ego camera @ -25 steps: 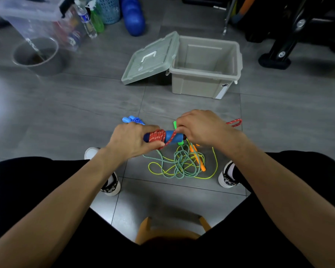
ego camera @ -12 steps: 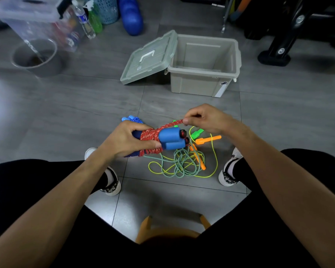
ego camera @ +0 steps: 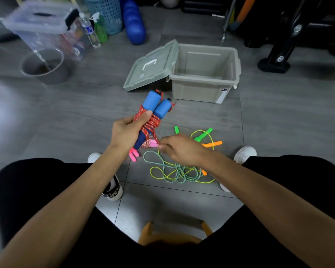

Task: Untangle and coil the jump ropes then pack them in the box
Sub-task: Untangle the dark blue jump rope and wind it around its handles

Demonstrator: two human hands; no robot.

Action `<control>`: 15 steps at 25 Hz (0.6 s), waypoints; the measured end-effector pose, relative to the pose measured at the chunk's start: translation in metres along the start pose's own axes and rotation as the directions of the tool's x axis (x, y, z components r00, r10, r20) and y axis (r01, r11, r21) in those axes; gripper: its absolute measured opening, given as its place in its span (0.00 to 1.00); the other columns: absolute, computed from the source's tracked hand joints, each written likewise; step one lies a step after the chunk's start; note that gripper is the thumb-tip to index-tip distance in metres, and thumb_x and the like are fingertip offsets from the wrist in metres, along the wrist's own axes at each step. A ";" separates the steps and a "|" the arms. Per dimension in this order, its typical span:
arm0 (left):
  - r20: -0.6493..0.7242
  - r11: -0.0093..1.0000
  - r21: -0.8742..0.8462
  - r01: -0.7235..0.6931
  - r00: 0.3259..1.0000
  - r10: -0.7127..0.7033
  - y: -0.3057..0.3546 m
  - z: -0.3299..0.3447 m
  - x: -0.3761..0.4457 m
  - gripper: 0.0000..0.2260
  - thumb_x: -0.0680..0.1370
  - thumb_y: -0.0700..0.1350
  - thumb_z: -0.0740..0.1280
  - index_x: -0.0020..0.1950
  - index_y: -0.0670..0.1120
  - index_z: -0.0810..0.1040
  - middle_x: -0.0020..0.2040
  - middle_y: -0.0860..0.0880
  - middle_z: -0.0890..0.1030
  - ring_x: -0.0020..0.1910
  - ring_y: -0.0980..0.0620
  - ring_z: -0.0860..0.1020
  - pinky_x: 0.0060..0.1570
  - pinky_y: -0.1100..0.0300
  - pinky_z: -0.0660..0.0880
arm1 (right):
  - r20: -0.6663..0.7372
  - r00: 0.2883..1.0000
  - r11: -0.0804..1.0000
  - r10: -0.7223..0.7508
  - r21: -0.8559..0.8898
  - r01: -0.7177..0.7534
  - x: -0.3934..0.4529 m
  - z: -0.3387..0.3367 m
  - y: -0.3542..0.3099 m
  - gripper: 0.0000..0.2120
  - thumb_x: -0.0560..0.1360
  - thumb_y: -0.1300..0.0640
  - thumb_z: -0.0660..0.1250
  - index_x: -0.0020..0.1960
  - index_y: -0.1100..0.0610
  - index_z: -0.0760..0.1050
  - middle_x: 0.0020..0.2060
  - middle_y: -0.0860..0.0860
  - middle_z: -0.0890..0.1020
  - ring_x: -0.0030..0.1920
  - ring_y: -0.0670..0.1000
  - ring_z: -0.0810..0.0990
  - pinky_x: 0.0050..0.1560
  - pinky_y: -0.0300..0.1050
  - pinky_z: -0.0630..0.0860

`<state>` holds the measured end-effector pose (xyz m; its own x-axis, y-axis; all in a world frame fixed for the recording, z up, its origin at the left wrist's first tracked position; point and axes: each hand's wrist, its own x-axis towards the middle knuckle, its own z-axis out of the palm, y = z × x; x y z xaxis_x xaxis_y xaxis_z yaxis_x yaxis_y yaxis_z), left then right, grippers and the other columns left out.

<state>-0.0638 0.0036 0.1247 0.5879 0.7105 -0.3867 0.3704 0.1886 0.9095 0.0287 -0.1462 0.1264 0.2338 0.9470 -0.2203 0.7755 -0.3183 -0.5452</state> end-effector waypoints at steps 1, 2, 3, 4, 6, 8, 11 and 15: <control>-0.058 0.995 0.101 -0.019 0.998 0.025 -0.002 -0.001 0.003 0.20 0.67 0.61 0.75 0.37 0.44 0.81 0.33 0.41 0.82 0.28 0.43 0.79 0.33 0.47 0.79 | 0.005 1.000 0.995 0.007 -0.095 -0.006 0.001 -0.003 -0.005 0.12 0.81 0.55 0.55 0.50 0.60 0.74 0.46 0.60 0.80 0.46 0.59 0.76 0.40 0.44 0.61; -0.088 0.972 0.231 -0.050 0.993 0.072 -0.005 -0.002 0.006 0.21 0.65 0.65 0.74 0.35 0.47 0.80 0.31 0.43 0.81 0.27 0.42 0.80 0.33 0.48 0.79 | 0.013 1.000 0.983 0.013 -0.181 -0.010 0.002 -0.006 -0.009 0.11 0.81 0.55 0.55 0.51 0.59 0.73 0.47 0.60 0.80 0.48 0.61 0.77 0.40 0.46 0.64; -0.102 0.914 0.398 -0.082 0.986 0.133 -0.008 0.000 0.006 0.23 0.64 0.69 0.71 0.35 0.48 0.78 0.29 0.46 0.81 0.27 0.44 0.80 0.33 0.50 0.79 | 0.022 1.000 0.971 0.020 -0.239 -0.014 0.002 -0.008 -0.010 0.09 0.80 0.56 0.55 0.51 0.58 0.73 0.47 0.60 0.80 0.48 0.62 0.78 0.39 0.47 0.66; -0.103 0.825 0.554 -0.106 0.976 0.194 -0.012 0.002 0.006 0.26 0.64 0.73 0.67 0.36 0.49 0.78 0.27 0.49 0.80 0.27 0.48 0.80 0.34 0.53 0.79 | 0.039 0.999 0.962 0.028 -0.271 -0.017 0.001 -0.009 -0.010 0.08 0.80 0.56 0.56 0.50 0.58 0.72 0.45 0.59 0.79 0.47 0.62 0.78 0.38 0.47 0.67; -0.070 0.685 0.718 -0.125 0.966 0.249 -0.022 0.005 0.008 0.30 0.64 0.78 0.59 0.38 0.52 0.77 0.25 0.51 0.79 0.26 0.50 0.80 0.38 0.53 0.79 | 0.088 0.995 0.951 0.049 -0.307 -0.020 -0.002 -0.009 -0.013 0.08 0.80 0.55 0.56 0.47 0.56 0.71 0.38 0.56 0.76 0.41 0.61 0.76 0.33 0.46 0.64; -0.036 0.615 0.778 -0.131 0.967 0.251 -0.030 0.006 0.016 0.31 0.64 0.80 0.54 0.40 0.54 0.76 0.25 0.51 0.79 0.27 0.49 0.80 0.40 0.54 0.79 | 0.110 0.992 0.947 0.057 -0.321 -0.019 -0.004 -0.008 -0.018 0.08 0.79 0.54 0.56 0.42 0.54 0.66 0.31 0.51 0.67 0.35 0.59 0.70 0.28 0.45 0.59; -0.060 0.656 0.749 -0.093 0.977 0.207 -0.032 0.005 0.023 0.31 0.66 0.78 0.54 0.38 0.52 0.76 0.26 0.50 0.79 0.28 0.47 0.80 0.42 0.53 0.79 | 0.111 0.992 0.945 0.063 -0.328 -0.023 -0.003 -0.012 -0.022 0.09 0.80 0.54 0.55 0.42 0.54 0.67 0.33 0.53 0.70 0.35 0.58 0.68 0.30 0.45 0.60; -0.032 0.575 0.802 -0.160 0.950 0.309 -0.021 0.007 0.023 0.26 0.71 0.72 0.57 0.42 0.49 0.75 0.34 0.49 0.80 0.38 0.43 0.79 0.40 0.55 0.74 | 0.024 0.995 0.942 0.099 -0.325 -0.086 0.000 -0.028 -0.013 0.09 0.80 0.54 0.55 0.52 0.57 0.72 0.47 0.57 0.78 0.47 0.60 0.76 0.38 0.47 0.66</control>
<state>-0.0529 0.0107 0.0956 0.6504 0.7552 -0.0813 0.6958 -0.5495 0.4625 0.0353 -0.1413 0.1565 0.2951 0.9095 -0.2927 0.9008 -0.3670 -0.2322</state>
